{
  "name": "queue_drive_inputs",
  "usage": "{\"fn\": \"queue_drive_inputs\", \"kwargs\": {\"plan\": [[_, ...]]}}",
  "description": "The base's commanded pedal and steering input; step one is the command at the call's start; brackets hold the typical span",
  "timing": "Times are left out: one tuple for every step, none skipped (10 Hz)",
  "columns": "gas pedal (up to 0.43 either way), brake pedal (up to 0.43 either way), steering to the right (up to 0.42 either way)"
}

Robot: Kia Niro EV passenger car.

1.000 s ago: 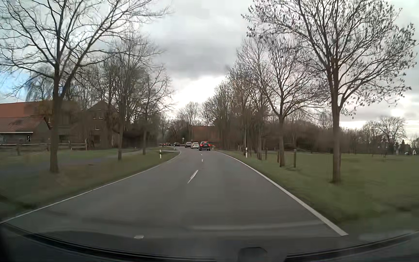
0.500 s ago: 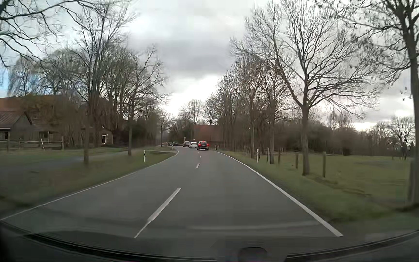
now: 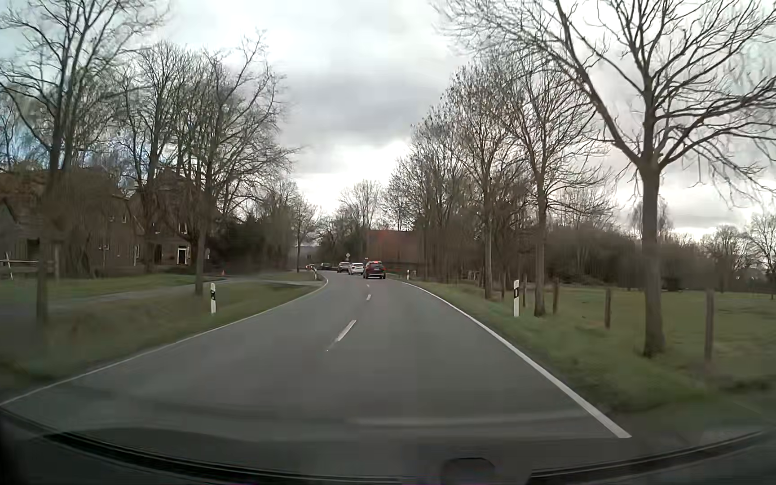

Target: Follow the waypoints while adhering to traffic rules and regulations

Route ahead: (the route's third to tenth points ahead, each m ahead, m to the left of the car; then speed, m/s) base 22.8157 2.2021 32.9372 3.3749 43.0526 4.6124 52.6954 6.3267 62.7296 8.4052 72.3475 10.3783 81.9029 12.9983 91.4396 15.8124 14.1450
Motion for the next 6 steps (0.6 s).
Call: {"fn": "queue_drive_inputs", "kwargs": {"plan": [[0.150,0.000,-0.011],[0.150,0.000,-0.011],[0.150,0.000,-0.011],[0.150,0.000,-0.011],[0.150,0.000,-0.011],[0.150,0.000,-0.011]]}}
